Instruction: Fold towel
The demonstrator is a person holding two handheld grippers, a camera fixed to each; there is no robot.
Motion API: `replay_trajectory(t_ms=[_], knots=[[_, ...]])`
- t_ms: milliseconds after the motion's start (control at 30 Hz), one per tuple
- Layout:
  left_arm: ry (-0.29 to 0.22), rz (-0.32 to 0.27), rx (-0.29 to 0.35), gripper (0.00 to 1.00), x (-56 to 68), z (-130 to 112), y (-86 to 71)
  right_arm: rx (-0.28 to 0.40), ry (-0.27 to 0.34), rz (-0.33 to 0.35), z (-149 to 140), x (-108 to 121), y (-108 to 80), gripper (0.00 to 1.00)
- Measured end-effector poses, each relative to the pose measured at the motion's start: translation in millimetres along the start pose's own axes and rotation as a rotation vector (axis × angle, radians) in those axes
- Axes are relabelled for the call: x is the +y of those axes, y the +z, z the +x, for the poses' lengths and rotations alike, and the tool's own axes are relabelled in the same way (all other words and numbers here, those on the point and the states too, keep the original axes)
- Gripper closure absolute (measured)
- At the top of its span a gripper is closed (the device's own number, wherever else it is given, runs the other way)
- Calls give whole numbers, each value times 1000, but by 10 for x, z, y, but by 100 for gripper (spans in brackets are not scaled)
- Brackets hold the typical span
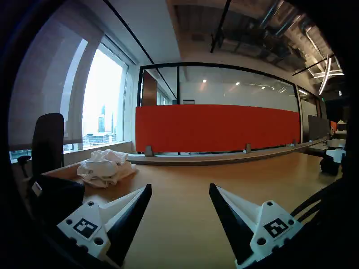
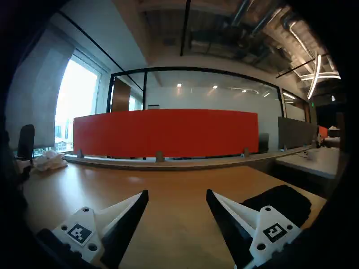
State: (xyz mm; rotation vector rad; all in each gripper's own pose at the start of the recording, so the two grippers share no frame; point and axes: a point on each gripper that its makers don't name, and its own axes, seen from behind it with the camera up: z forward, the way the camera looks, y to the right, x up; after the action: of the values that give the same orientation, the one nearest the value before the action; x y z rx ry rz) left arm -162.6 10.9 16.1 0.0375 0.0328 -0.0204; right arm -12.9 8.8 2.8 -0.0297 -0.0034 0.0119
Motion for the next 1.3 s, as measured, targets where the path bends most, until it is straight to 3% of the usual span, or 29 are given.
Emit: replay_trajectory(t_ms=[1300], knots=[[0, 0, 0, 5, -4, 1, -3, 8, -13, 9, 19, -52, -20, 0]])
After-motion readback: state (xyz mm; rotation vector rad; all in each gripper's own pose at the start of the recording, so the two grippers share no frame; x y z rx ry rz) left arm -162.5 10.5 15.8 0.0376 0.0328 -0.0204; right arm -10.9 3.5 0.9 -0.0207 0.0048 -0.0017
